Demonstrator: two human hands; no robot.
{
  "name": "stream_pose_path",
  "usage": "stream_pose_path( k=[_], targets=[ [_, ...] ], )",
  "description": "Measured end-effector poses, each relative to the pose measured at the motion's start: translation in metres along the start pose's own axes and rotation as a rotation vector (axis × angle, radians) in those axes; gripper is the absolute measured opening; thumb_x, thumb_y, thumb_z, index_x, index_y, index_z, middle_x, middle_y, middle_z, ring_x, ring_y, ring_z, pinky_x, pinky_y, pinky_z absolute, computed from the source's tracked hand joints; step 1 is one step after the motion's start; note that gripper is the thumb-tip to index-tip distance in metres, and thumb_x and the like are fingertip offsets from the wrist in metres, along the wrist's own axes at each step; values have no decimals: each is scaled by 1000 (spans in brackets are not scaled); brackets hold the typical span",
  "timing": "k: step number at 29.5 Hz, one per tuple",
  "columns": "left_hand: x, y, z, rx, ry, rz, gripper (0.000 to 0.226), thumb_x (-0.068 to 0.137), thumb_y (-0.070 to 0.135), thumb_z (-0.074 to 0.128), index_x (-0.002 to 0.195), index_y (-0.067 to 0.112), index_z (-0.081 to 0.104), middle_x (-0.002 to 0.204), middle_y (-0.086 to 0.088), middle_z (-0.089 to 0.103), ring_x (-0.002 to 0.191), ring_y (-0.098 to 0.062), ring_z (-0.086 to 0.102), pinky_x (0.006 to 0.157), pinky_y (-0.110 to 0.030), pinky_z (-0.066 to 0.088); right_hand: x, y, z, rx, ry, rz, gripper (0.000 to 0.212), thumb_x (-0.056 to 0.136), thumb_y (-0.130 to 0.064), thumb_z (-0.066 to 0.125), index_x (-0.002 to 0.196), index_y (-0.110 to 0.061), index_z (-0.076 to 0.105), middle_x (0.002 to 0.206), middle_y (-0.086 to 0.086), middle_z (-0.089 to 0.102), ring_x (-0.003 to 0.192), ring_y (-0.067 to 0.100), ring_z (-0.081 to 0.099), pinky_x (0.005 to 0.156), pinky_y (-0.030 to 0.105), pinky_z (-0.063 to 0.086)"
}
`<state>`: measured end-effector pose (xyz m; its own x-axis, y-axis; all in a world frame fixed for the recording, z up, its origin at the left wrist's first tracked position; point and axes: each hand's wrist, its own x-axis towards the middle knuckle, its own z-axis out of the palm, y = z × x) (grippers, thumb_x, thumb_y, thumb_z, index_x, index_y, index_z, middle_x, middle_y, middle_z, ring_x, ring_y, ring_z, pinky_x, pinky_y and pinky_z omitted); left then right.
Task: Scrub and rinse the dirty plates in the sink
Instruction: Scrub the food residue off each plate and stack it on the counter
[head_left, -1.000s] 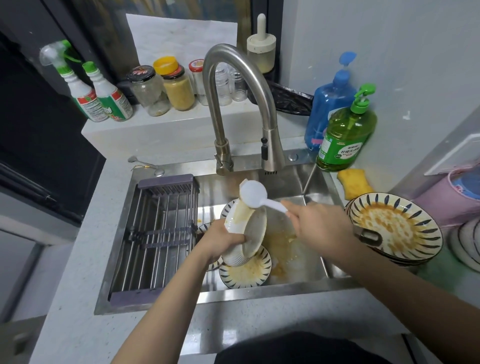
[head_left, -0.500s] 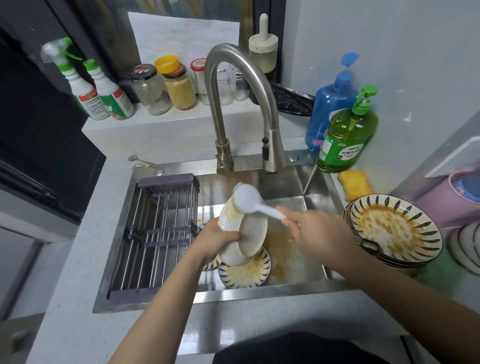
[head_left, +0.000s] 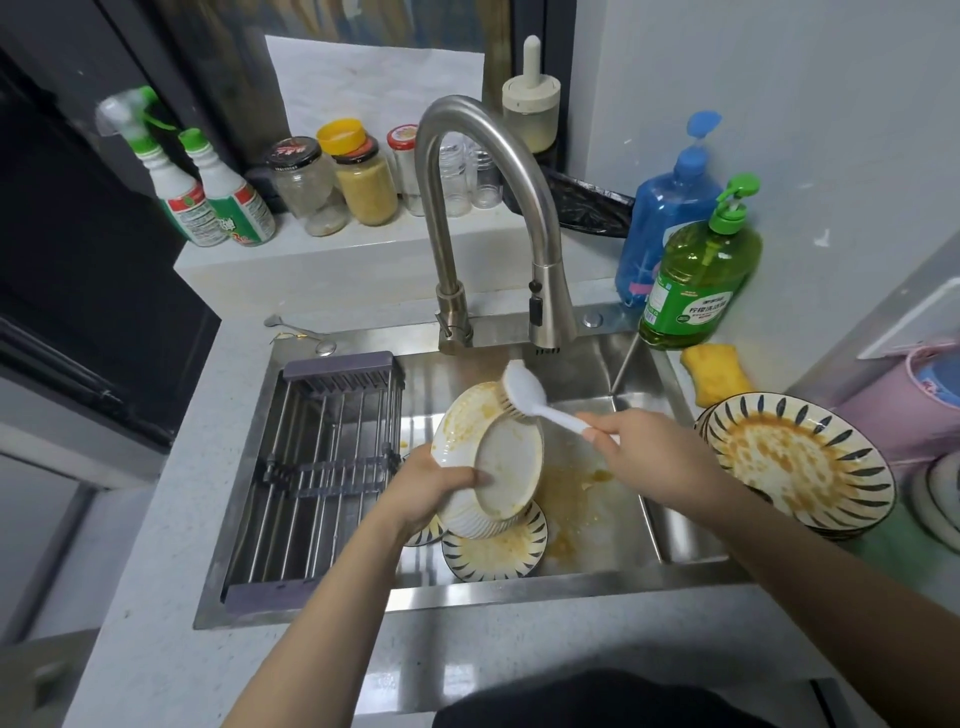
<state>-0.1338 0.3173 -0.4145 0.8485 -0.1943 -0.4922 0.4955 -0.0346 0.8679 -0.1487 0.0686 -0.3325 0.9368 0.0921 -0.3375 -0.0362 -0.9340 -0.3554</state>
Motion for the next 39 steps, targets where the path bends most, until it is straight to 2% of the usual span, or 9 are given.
stream_pose_path(
  k=[8, 13, 17, 21, 26, 30, 32, 35, 39],
  targets=[
    [-2, 3, -7, 77, -6, 18, 64, 40, 21, 83, 102, 9, 67, 101, -6, 72, 103, -31, 64, 97, -52, 49, 18, 9, -9, 40, -27, 39, 32, 99, -39, 41, 125, -45, 58, 81, -6, 65, 76, 19, 64, 64, 29, 49],
    [-1, 5, -12, 197, -7, 36, 56, 46, 26, 81, 99, 10, 69, 105, -15, 70, 105, -39, 62, 97, -58, 46, 17, -1, -16, 70, -29, -50, 31, 98, -41, 40, 124, -49, 56, 83, -7, 67, 75, 16, 63, 63, 29, 48],
    [-3, 7, -11, 259, -16, 43, 57, 44, 29, 78, 96, 8, 68, 101, -16, 69, 99, -34, 64, 92, -53, 49, 24, 6, -22, -3, -104, 14, 34, 101, -33, 38, 126, -35, 60, 87, -1, 63, 79, 19, 60, 69, 31, 47],
    [-2, 5, -12, 247, -25, 39, 59, 44, 27, 78, 98, 7, 68, 101, -13, 70, 98, -31, 65, 94, -53, 49, 16, -5, -20, 84, -63, -79, 32, 98, -42, 41, 125, -48, 55, 89, -5, 70, 82, 19, 66, 74, 35, 54],
    [-2, 2, -14, 215, -19, 31, 61, 45, 26, 79, 103, 9, 68, 108, -15, 69, 105, -36, 63, 97, -56, 48, 25, 0, -24, 39, -97, 15, 33, 100, -36, 39, 125, -36, 60, 92, 0, 67, 86, 21, 64, 76, 33, 51],
    [-2, 3, -13, 189, -27, 22, 62, 45, 25, 79, 103, 7, 67, 107, -14, 70, 104, -35, 64, 96, -53, 50, 15, -9, -22, 47, -52, -56, 32, 99, -41, 40, 127, -46, 55, 95, -4, 70, 86, 19, 65, 76, 34, 54],
    [-3, 2, -12, 123, -30, 11, 63, 45, 21, 80, 105, 7, 67, 107, -14, 70, 104, -34, 64, 93, -51, 52, 19, -8, -19, 67, -38, -56, 32, 98, -42, 41, 127, -46, 55, 95, -5, 70, 86, 18, 65, 77, 34, 55],
    [-8, -3, -7, -95, 6, -12, 67, 41, 12, 82, 106, 6, 65, 103, -11, 71, 98, -29, 66, 77, -39, 57, 27, 10, -3, 145, -1, 19, 31, 98, -37, 45, 126, -40, 59, 69, -10, 61, 67, 14, 60, 63, 28, 48],
    [-15, -9, 4, -459, 72, -64, 58, 57, -5, 69, 114, 2, 59, 105, -16, 70, 95, -31, 68, 71, -41, 59, 20, 17, 35, 609, 14, 77, 35, 95, -28, 56, 129, -29, 59, 72, -6, 66, 54, 3, 58, 45, 22, 45]
  ],
)
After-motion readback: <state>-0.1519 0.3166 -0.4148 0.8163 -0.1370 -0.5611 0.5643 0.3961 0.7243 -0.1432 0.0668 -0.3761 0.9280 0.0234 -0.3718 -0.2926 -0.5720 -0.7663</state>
